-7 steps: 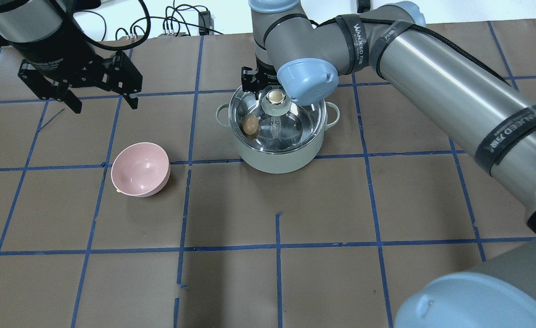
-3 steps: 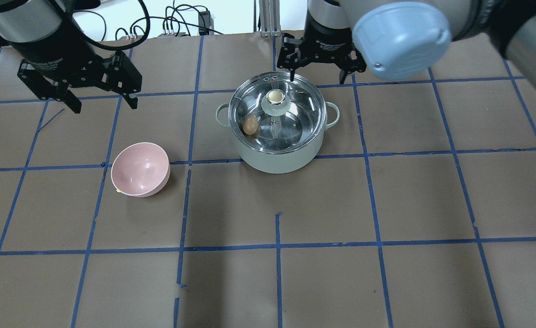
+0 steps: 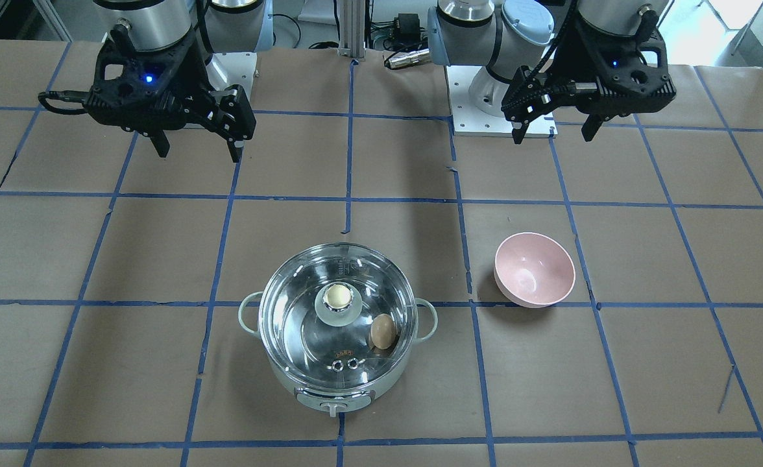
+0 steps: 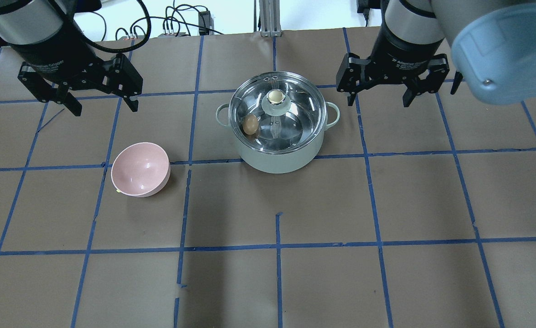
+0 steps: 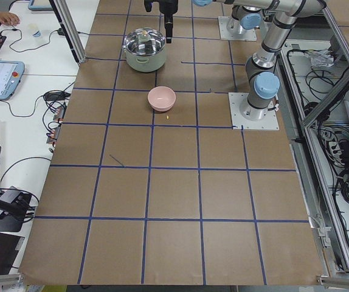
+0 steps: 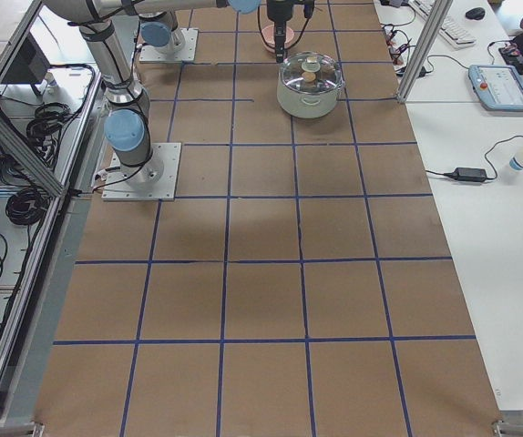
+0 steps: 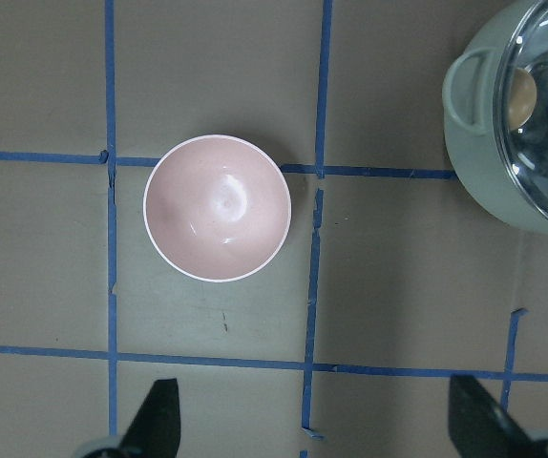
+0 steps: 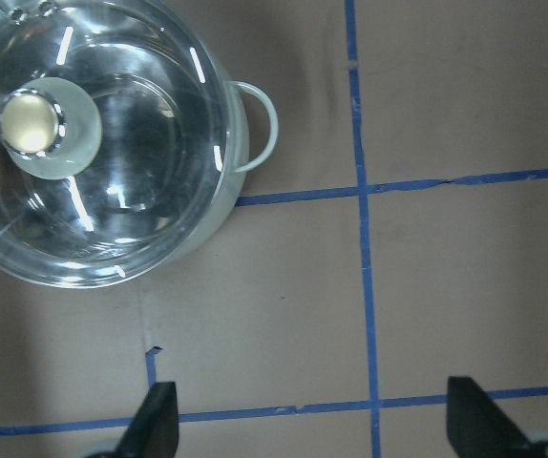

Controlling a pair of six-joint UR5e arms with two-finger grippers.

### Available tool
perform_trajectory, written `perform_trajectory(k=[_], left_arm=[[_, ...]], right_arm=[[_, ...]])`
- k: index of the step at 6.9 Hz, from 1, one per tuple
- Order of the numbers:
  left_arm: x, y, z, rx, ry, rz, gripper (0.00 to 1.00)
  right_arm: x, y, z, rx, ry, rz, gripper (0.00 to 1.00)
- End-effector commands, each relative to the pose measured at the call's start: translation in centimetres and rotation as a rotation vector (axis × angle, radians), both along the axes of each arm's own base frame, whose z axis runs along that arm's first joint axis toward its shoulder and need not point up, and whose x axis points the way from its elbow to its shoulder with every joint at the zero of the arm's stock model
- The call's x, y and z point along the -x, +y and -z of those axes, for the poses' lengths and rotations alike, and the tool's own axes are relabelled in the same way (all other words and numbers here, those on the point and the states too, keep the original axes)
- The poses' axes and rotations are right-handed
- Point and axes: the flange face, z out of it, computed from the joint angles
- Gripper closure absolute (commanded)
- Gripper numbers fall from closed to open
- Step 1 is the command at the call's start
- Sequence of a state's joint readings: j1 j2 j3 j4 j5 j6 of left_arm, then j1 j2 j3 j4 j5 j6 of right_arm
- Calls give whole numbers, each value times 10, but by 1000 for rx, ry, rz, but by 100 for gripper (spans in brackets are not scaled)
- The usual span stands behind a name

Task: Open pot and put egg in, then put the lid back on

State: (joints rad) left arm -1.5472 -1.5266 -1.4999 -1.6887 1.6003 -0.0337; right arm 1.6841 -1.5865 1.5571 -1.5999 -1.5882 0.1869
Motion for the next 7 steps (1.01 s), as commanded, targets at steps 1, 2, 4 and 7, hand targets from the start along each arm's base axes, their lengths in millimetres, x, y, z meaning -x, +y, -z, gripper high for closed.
perform_trajectory(k=[1, 2, 4, 7], left_arm=[[1, 0, 4, -11, 5, 2, 0], [1, 0, 6, -14, 8, 5, 0], [-4, -1, 6, -14, 6, -1, 0], [-3, 3, 15, -25, 4, 0, 0]], right_arm=[[7, 3, 1, -11, 28, 23, 0], [6, 3, 2, -12, 23, 47, 0], [5, 3, 2, -11, 22, 43, 0], [3, 4, 2, -12, 24, 37, 0]])
